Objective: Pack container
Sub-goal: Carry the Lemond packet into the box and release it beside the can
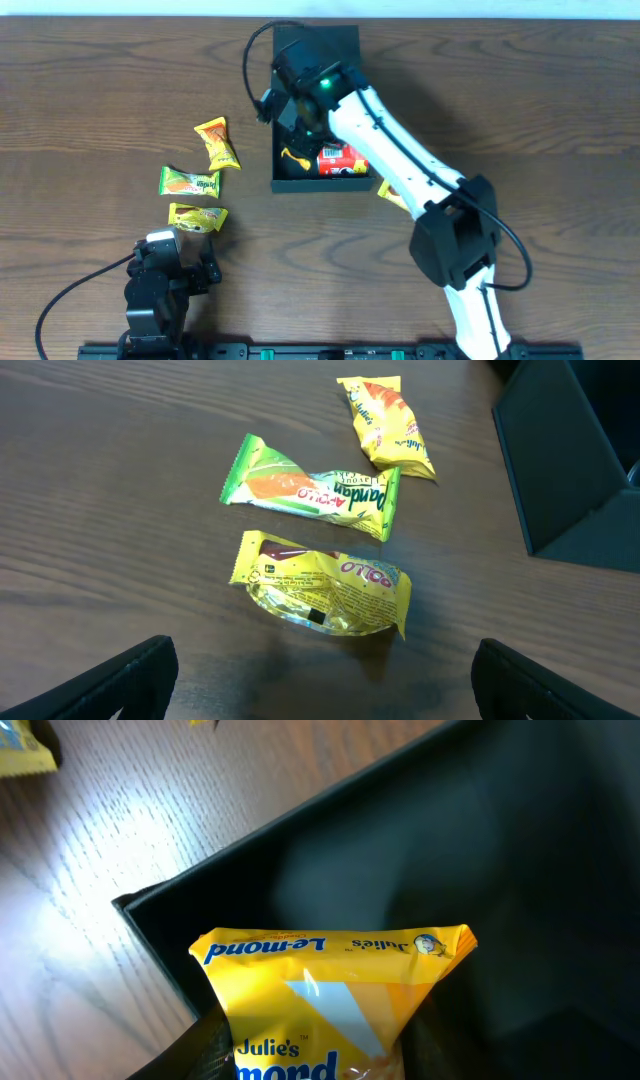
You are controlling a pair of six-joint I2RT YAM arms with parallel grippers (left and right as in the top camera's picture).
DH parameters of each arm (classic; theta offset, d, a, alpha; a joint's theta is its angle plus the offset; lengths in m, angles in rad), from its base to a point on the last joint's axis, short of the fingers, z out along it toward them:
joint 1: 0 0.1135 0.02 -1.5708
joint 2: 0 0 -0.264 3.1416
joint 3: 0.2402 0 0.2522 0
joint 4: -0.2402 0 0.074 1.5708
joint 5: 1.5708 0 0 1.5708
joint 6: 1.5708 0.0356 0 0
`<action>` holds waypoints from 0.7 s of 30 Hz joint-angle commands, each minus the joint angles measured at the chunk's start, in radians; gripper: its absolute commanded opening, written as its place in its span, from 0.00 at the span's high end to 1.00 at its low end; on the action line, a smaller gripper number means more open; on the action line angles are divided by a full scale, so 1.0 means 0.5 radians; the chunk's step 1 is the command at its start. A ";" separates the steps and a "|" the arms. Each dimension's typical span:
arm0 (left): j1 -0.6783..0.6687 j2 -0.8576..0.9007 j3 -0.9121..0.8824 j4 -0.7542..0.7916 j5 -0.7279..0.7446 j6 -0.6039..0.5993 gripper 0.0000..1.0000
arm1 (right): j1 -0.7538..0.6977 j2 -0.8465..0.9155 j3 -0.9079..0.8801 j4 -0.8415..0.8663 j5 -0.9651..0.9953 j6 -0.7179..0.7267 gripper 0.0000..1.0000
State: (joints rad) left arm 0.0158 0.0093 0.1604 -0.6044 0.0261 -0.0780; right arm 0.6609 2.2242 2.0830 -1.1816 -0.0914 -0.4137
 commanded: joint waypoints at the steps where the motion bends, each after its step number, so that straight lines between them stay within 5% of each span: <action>1: -0.007 -0.010 -0.012 -0.008 -0.015 0.008 0.05 | 0.066 0.037 -0.009 -0.002 0.087 -0.043 0.62; 6: -0.007 -0.010 -0.012 -0.008 -0.015 0.008 0.05 | 0.117 0.124 -0.009 -0.009 0.127 -0.011 0.62; 21: -0.007 -0.010 -0.012 -0.008 -0.015 0.008 0.05 | 0.107 0.166 -0.009 -0.026 -0.034 0.927 0.61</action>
State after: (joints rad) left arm 0.0158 0.0093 0.1604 -0.6044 0.0261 -0.0780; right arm 0.7136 2.3013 2.0827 -1.1892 -0.0517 -0.0849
